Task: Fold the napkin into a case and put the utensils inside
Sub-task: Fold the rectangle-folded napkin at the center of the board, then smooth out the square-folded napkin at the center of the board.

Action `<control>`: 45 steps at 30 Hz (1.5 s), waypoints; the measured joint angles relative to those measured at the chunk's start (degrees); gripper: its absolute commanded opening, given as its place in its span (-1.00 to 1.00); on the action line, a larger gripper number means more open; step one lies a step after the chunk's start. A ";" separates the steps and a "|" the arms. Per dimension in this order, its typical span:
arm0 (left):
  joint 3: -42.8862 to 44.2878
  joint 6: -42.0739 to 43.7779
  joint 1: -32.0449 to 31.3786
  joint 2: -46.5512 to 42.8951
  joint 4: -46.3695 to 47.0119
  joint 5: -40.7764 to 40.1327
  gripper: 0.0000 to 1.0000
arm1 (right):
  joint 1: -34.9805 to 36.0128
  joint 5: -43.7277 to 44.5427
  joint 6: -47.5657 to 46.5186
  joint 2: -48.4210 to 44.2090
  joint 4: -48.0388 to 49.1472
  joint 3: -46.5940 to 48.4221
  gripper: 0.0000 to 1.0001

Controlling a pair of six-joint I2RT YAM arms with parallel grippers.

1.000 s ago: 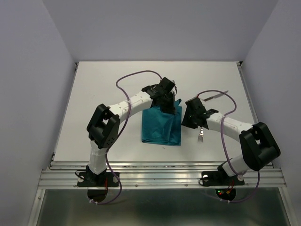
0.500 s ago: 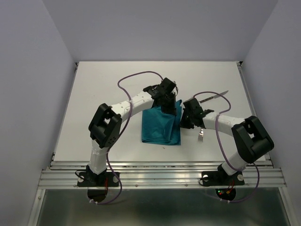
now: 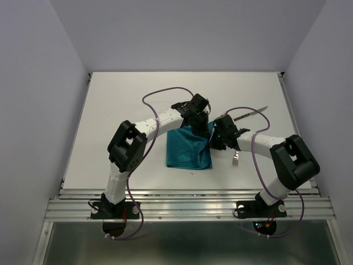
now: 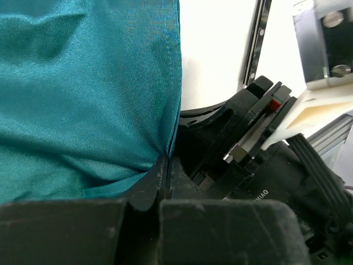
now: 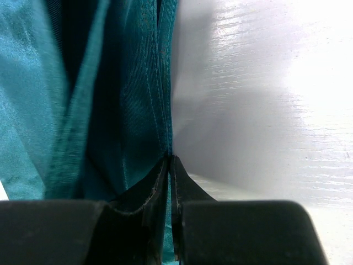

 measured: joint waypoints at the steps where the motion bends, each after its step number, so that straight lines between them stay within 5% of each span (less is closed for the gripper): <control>1: 0.00 -0.13 -0.02 0.20 0.02 0.17 -1.00 | 0.00 0.00 0.04 0.00 0.04 0.00 -0.80; 10: 0.74 -0.74 -0.07 0.55 0.09 0.74 -0.99 | 0.00 0.07 0.68 -0.26 0.79 -0.61 -0.67; 15: 0.79 -0.74 -0.07 0.57 0.20 1.16 -0.46 | 0.00 2.01 1.03 -2.12 -0.20 -1.55 -0.34; 23: 1.51 0.83 -0.07 0.57 -0.26 1.16 0.18 | 0.00 10.75 0.22 -14.19 -9.92 -4.24 -0.21; 35: 3.30 3.32 1.16 0.17 0.17 0.68 0.09 | 0.00 13.55 -0.33 -22.91 -16.87 -4.92 -0.17; 45: -17.16 4.20 8.52 -10.14 3.56 0.55 -0.02 | 1.90 6.01 -1.62 -18.86 -16.65 -2.40 -0.18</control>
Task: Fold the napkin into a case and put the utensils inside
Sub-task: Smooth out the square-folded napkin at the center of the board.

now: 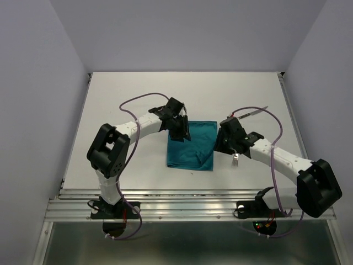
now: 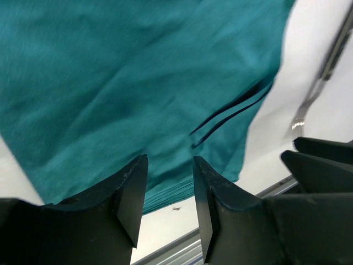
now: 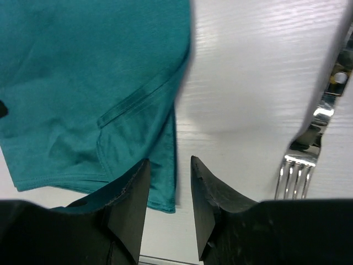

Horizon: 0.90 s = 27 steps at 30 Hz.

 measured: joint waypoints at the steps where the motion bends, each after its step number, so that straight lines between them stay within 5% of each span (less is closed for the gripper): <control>1: -1.60 0.02 0.22 -0.66 0.42 0.04 -0.02 | 0.85 -0.13 -0.26 0.87 0.07 0.81 -0.19; 11: -18.60 0.04 0.11 -10.97 1.57 1.36 -0.04 | 9.57 -1.88 -1.53 14.34 2.69 11.30 -0.20; 27: -25.68 2.40 3.06 -13.07 1.60 1.36 -0.10 | 10.82 -3.30 -2.19 27.76 4.70 17.75 -0.22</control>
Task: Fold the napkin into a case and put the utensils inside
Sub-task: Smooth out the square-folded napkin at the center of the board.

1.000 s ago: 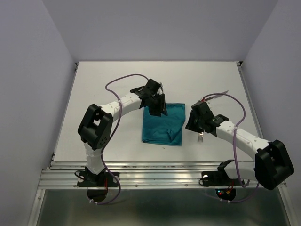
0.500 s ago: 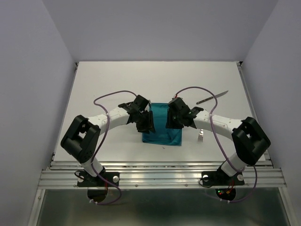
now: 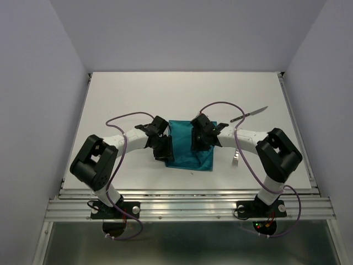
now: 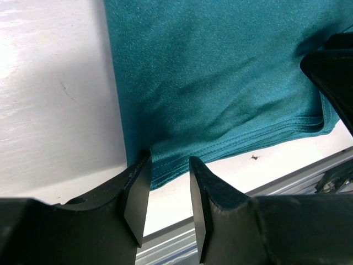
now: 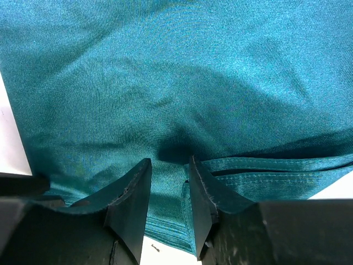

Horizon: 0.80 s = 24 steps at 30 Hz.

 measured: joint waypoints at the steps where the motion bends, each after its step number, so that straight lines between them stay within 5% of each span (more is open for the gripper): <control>1: -0.07 0.04 0.11 0.00 -0.07 0.00 -0.11 | 0.00 -0.07 0.00 0.00 0.00 -0.02 -0.22; 24: -1.36 -0.44 1.95 0.50 2.01 2.14 -0.15 | 1.84 -0.13 1.68 -18.27 -5.51 -16.04 -0.23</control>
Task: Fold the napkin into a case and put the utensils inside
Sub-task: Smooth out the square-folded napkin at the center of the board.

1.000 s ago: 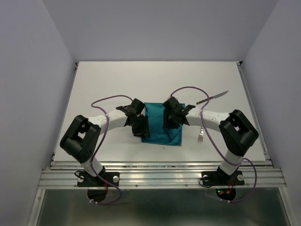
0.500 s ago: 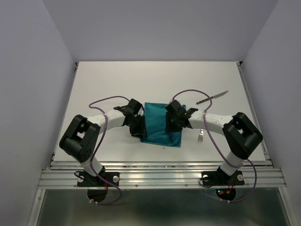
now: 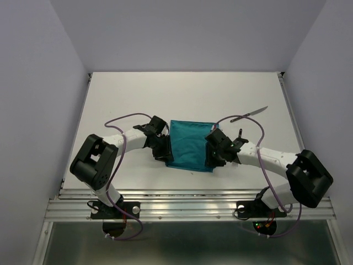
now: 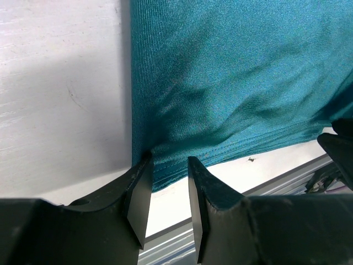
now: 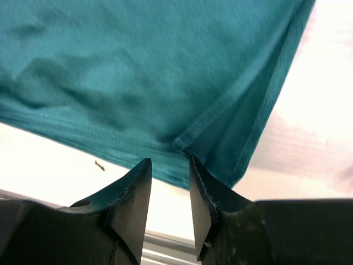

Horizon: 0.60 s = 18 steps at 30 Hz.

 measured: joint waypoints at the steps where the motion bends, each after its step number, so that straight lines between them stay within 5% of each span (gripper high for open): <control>1: 0.00 -0.07 0.00 0.00 0.04 0.04 -0.15 | 0.09 0.00 0.28 -1.14 -0.48 -0.90 -0.23; 13: 0.00 -0.09 -0.02 -0.15 0.00 -0.09 -0.14 | 0.09 4.81 3.82 -10.91 -7.76 -2.97 -0.18; 18: 0.00 -0.09 -0.02 -2.03 -0.87 -2.23 -0.07 | 0.09 7.80 6.25 -11.15 -7.96 -2.97 0.13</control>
